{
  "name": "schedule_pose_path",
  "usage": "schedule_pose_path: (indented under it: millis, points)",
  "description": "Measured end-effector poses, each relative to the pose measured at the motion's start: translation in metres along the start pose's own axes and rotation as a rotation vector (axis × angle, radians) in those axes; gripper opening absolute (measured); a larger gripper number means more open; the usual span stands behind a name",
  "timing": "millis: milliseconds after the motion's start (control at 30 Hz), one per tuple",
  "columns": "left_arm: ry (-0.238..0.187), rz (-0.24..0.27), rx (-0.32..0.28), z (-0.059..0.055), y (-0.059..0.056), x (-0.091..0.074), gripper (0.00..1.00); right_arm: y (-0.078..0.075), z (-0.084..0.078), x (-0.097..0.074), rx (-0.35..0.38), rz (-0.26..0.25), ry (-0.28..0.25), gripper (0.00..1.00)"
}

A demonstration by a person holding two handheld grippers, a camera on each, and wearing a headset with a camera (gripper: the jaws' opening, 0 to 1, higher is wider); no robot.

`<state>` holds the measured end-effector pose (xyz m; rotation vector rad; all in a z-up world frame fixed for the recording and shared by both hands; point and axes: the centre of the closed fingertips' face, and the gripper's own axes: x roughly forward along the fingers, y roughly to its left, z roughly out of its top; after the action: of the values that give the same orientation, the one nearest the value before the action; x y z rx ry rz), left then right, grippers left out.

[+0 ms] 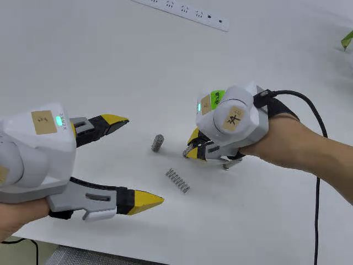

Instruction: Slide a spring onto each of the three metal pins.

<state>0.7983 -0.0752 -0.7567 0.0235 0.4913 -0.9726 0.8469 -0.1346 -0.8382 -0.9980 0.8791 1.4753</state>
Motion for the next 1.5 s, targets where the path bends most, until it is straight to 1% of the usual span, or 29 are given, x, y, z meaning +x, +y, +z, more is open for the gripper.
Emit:
schedule_pose_path:
  millis: [233,367,433,567,733,900,1133,1200,1300,1400,1500]
  points:
    - [0.002,0.003,0.001,0.0,0.0,-0.001,0.87,0.0,-0.001,0.004,0.011,-0.003,-0.002,0.13]
    - [0.005,0.001,-0.001,0.0,0.0,0.0,0.87,-0.001,-0.004,0.006,0.002,-0.005,0.008,0.13]
    - [0.006,0.0,0.002,0.0,0.0,0.0,0.87,0.0,-0.004,0.007,0.008,-0.007,0.0,0.14]
    - [0.01,-0.001,0.005,0.0,0.0,0.0,0.87,-0.002,-0.003,0.004,0.01,-0.013,-0.002,0.17]
    - [0.011,-0.002,0.008,0.001,-0.001,-0.001,0.87,-0.002,-0.002,0.001,0.026,-0.014,-0.02,0.2]
    - [0.014,-0.003,0.017,0.002,-0.001,-0.001,0.87,-0.003,-0.002,-0.004,0.027,-0.028,-0.032,0.23]
    - [0.017,-0.003,0.027,0.004,-0.002,-0.004,0.86,-0.002,0.0,-0.017,0.066,-0.046,-0.078,0.27]
    - [0.02,-0.001,0.031,0.004,-0.001,-0.005,0.86,-0.002,0.003,-0.022,0.081,-0.058,-0.109,0.28]
    - [0.026,-0.002,0.034,0.003,-0.001,-0.006,0.86,-0.002,0.006,-0.031,0.101,-0.071,-0.139,0.31]
    - [0.036,-0.004,0.049,0.002,-0.002,-0.007,0.86,-0.002,0.004,-0.037,0.118,-0.094,-0.16,0.34]
    - [0.049,-0.007,0.064,0.002,-0.002,-0.008,0.86,-0.002,0.006,-0.047,0.142,-0.124,-0.201,0.36]
